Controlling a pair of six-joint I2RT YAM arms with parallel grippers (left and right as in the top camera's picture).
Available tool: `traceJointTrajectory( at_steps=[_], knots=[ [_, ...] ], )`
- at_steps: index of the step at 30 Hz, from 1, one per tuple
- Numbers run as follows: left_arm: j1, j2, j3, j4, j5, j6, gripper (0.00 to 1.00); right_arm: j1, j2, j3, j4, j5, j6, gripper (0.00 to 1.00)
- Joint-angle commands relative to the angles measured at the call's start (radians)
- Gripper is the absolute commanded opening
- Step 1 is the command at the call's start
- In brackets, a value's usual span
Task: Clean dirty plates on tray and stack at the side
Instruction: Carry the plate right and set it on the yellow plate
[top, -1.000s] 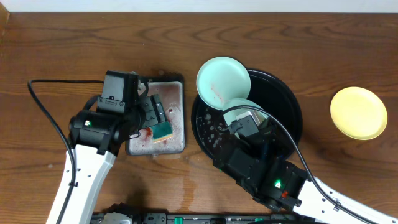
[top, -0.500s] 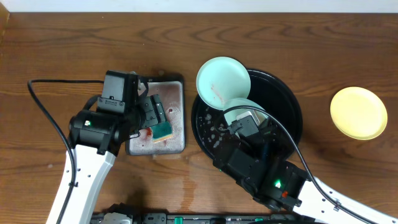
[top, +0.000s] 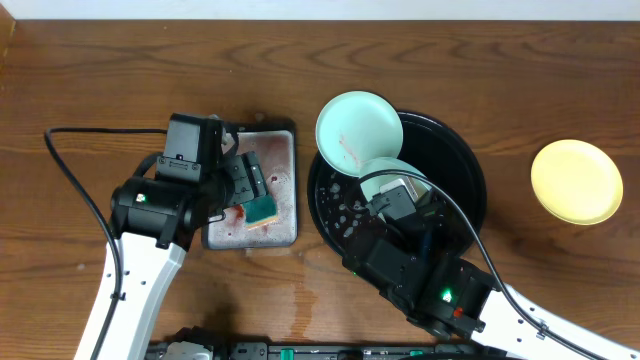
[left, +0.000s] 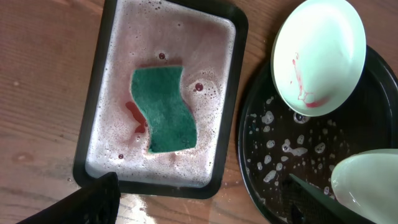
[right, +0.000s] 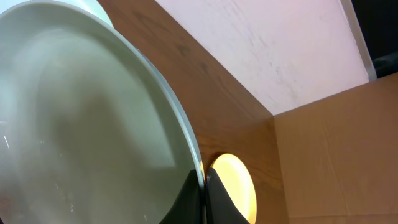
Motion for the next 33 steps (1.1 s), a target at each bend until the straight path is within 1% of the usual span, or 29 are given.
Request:
traceJointTrajectory(
  at_steps=[1,30,33],
  knots=[
    [0.001,0.001,0.015,-0.003,-0.002,0.010,0.82,0.013,-0.011,0.007,0.000,0.040,0.000,0.01],
    [0.001,0.001,0.015,-0.003,-0.002,0.010,0.83,0.013,-0.011,0.007,0.000,0.040,0.001,0.01],
    [0.001,0.001,0.015,-0.003,-0.002,0.010,0.83,0.008,-0.011,0.007,0.001,0.039,0.029,0.01]
  ],
)
